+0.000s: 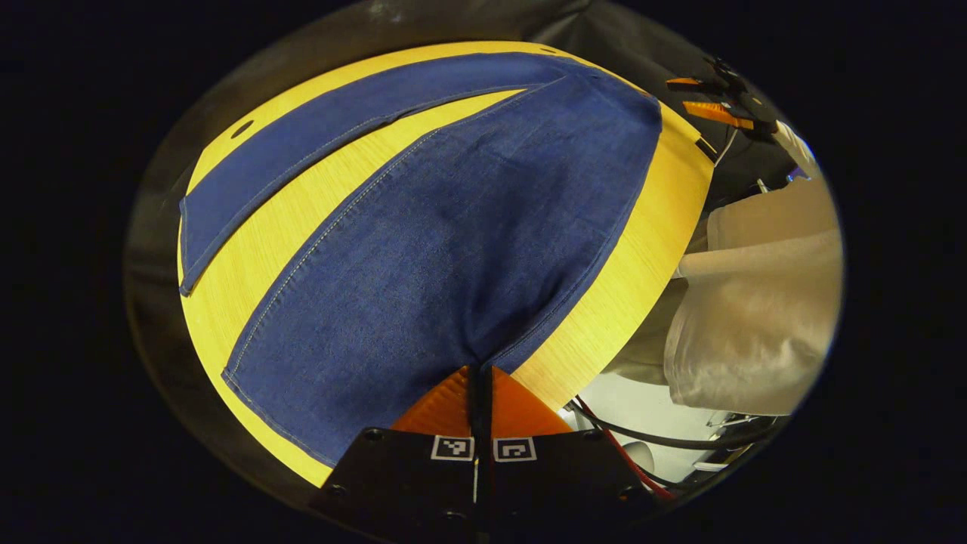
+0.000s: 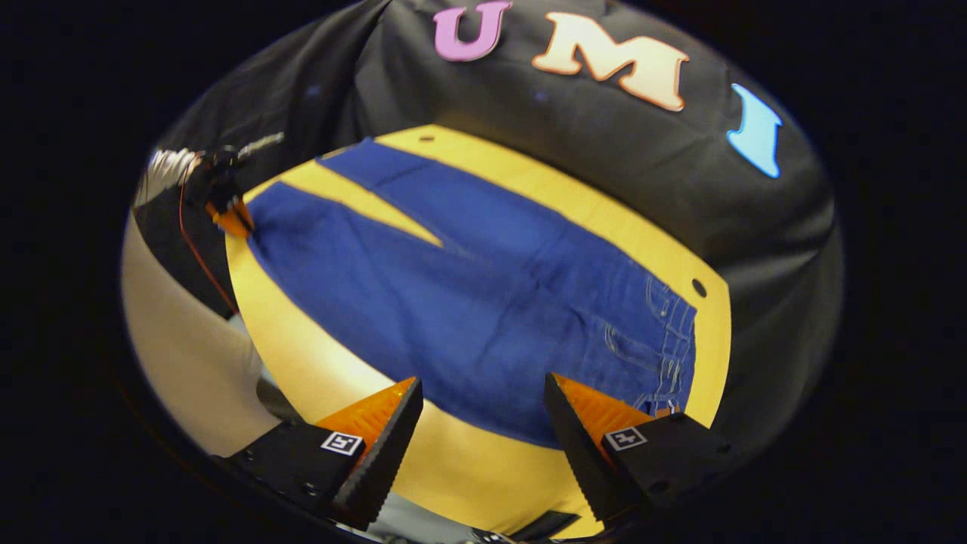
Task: Grasp the waist and the cuffs of the jeans and fold them to make the two legs overlap; first hold the waist and fold one-third of the jeans toward the cuffs, then hold the cuffs and fold the remaining one-third in the same direction to finish folding.
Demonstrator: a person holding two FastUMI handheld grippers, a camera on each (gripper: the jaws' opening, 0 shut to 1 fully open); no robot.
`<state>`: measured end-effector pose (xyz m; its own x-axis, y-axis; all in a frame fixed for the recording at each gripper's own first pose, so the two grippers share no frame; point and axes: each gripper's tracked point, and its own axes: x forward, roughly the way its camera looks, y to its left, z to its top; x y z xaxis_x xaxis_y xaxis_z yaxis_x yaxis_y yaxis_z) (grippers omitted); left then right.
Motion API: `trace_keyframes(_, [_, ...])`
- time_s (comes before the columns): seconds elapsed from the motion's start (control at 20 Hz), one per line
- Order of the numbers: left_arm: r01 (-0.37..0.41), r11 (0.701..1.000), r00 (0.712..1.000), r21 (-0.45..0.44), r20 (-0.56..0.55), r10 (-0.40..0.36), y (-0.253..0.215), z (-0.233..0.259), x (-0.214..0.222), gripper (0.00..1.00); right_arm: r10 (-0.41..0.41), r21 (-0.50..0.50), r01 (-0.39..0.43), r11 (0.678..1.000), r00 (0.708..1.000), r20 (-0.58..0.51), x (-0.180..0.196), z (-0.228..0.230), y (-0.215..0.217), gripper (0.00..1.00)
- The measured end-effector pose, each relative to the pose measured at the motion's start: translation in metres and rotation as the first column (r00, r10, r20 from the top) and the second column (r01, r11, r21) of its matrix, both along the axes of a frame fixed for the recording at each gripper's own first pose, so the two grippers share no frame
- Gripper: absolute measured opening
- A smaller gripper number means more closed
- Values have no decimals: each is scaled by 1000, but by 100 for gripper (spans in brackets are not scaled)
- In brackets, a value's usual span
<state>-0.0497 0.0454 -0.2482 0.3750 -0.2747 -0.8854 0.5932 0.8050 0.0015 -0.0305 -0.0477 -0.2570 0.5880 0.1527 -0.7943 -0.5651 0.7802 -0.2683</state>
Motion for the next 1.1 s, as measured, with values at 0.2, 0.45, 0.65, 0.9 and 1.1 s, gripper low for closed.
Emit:
trace_keyframes(0.2, [4, 999, 999, 49, -43, -2, -1, -1, 1, 0, 97, -133, -115, 984, 986, -136, 3, -38, -44, 100])
trace_keyframes(0.45, [-2, 996, 997, 88, -71, 9, -1, -2, 2, 0, 124, -213, -182, 960, 957, -262, 7, -65, -90, 100])
trace_keyframes(0.65, [-16, 995, 996, 94, -91, 24, -1, -2, 1, 0, 119, -216, -202, 955, 930, -347, 7, -83, -102, 95])
trace_keyframes(0.9, [-26, 994, 995, 107, -88, 35, 1, -4, 2, 0, 94, -210, -198, 957, 902, -422, 3, -84, -100, 67])
trace_keyframes(1.1, [-41, 994, 997, 98, -63, 47, 1, -3, 3, 0, 121, -242, -225, 944, 917, -381, 23, -80, -94, 23])
